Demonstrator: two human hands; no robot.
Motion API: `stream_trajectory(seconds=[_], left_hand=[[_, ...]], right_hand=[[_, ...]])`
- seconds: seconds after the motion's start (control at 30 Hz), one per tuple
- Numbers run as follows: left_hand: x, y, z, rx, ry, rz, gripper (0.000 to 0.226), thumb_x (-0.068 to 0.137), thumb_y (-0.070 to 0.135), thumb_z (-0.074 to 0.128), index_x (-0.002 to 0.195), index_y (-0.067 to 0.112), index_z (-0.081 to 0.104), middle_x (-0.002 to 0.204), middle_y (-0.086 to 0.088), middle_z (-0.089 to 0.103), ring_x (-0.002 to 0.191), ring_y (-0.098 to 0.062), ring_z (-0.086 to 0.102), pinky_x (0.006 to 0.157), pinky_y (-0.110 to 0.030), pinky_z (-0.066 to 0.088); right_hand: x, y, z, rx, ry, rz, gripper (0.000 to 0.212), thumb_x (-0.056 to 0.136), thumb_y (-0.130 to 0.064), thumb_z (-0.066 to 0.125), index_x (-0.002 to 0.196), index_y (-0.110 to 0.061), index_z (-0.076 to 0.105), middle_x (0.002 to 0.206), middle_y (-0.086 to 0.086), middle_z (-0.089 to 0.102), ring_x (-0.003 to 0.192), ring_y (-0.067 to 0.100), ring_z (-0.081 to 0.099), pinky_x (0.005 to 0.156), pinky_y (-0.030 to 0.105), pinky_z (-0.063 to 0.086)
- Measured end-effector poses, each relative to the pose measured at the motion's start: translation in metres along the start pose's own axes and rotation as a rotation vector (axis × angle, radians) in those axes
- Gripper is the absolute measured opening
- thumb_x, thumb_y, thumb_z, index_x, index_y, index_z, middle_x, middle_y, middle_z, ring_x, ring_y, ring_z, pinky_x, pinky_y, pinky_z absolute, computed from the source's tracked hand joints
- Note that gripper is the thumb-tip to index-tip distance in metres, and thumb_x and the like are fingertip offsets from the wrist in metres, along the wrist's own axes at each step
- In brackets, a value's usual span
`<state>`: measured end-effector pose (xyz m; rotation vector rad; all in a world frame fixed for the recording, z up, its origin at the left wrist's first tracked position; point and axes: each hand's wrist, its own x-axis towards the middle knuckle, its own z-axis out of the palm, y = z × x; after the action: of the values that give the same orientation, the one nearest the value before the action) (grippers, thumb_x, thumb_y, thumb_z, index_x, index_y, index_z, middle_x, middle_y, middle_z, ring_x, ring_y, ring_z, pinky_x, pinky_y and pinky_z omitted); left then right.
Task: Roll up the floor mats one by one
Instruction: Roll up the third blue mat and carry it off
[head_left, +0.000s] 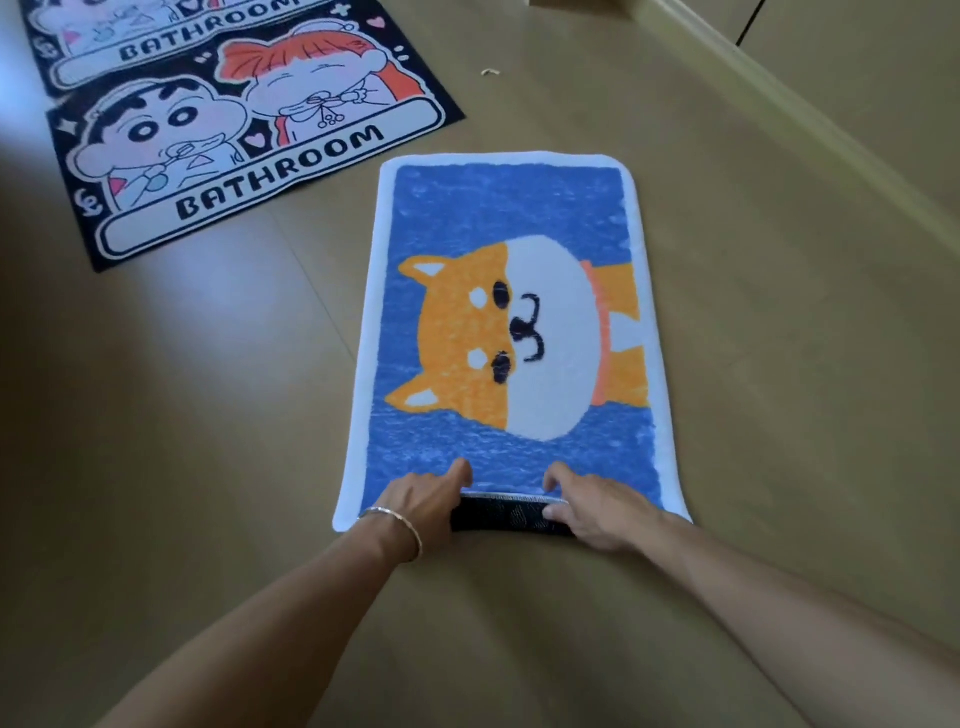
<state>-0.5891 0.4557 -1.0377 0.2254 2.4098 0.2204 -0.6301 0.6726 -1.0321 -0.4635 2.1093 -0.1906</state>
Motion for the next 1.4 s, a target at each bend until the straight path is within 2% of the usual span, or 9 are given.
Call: stream_trajectory(seconds=[0.13,0.23,0.33,0.47,0.6,0.83,1.0,1.2,1.4], left_hand=[[-0.003,0.006,0.003,0.12,0.059,-0.025,0.029,0.094,0.011,0.034,0.121,0.022,0.035,0.105,-0.008,0.054,0.088,-0.033,0.059,0.063,-0.034,0.032],[-0.002,0.009,0.011,0.175,0.246,0.076,0.028,0.086,0.009,0.038,0.106,0.02,0.053,0.094,-0.008,0.054,0.084,-0.03,0.059,0.059,-0.035,0.034],[-0.001,0.007,0.028,0.328,0.398,0.222,0.024,0.073,0.016,0.037,0.073,0.018,0.061,0.074,-0.005,0.057,0.061,-0.024,0.056,0.052,-0.033,0.039],[-0.01,0.014,0.038,0.545,0.403,0.288,0.02,0.074,0.027,0.047,0.076,0.013,0.062,0.084,-0.009,0.059,0.076,-0.025,0.054,0.069,-0.039,0.036],[-0.011,0.024,0.038,0.547,0.435,0.213,0.026,0.072,0.012,0.039,0.064,0.014,0.063,0.065,-0.007,0.056,0.062,-0.025,0.054,0.066,-0.038,0.041],[-0.009,0.025,0.038,0.275,0.319,0.06,0.039,0.031,0.006,0.082,0.06,0.015,0.058,0.051,-0.002,0.048,0.038,-0.021,0.047,0.038,-0.022,0.017],[0.0,0.01,0.023,0.081,0.125,0.001,0.025,0.097,0.037,0.045,0.113,0.018,0.044,0.103,-0.003,0.064,0.092,-0.029,0.061,0.064,-0.032,0.035],[0.011,0.004,0.013,-0.167,0.033,-0.129,0.02,0.093,0.04,0.05,0.105,0.024,0.049,0.102,-0.003,0.065,0.094,-0.027,0.058,0.068,-0.03,0.037],[0.01,0.007,0.021,-0.091,0.198,-0.091,0.019,0.097,0.037,0.043,0.103,0.02,0.049,0.105,-0.003,0.05,0.095,-0.025,0.053,0.064,-0.031,0.035]], right_hand=[[0.0,-0.002,0.011,-0.249,0.303,-0.157,0.017,0.104,-0.028,0.032,0.116,-0.017,0.036,0.097,0.002,0.047,0.069,0.025,0.044,0.066,0.035,0.036],[0.004,0.001,0.02,-0.348,0.367,-0.222,0.025,0.103,-0.034,0.032,0.118,-0.018,0.044,0.108,0.002,0.047,0.083,0.024,0.049,0.072,0.034,0.031],[0.005,0.011,0.03,-0.446,0.339,-0.284,0.04,0.09,-0.053,0.051,0.111,-0.02,0.059,0.107,0.002,0.053,0.089,0.023,0.054,0.074,0.034,0.038],[0.003,0.009,0.032,-0.627,0.372,-0.288,0.05,0.067,-0.058,0.075,0.094,-0.016,0.069,0.089,0.003,0.059,0.075,0.021,0.055,0.064,0.033,0.045],[-0.001,-0.009,0.043,-0.677,0.425,-0.234,0.036,0.094,-0.035,0.05,0.118,-0.008,0.055,0.105,0.007,0.05,0.095,0.025,0.046,0.077,0.037,0.036],[-0.007,-0.032,0.056,-0.448,0.366,-0.008,0.039,0.09,-0.002,0.05,0.128,-0.005,0.041,0.119,0.012,0.049,0.106,0.031,0.049,0.087,0.035,0.04],[-0.01,-0.013,0.044,-0.172,0.355,-0.041,0.021,0.103,-0.024,0.038,0.119,-0.013,0.045,0.111,0.005,0.061,0.095,0.025,0.053,0.074,0.031,0.034],[-0.008,-0.004,0.027,0.094,0.234,0.055,0.022,0.102,-0.031,0.039,0.116,-0.018,0.051,0.114,0.005,0.063,0.102,0.029,0.056,0.082,0.035,0.042],[0.002,-0.011,0.036,-0.22,0.474,0.02,0.016,0.09,-0.021,0.064,0.1,-0.015,0.052,0.097,0.004,0.05,0.08,0.027,0.057,0.066,0.034,0.034]])
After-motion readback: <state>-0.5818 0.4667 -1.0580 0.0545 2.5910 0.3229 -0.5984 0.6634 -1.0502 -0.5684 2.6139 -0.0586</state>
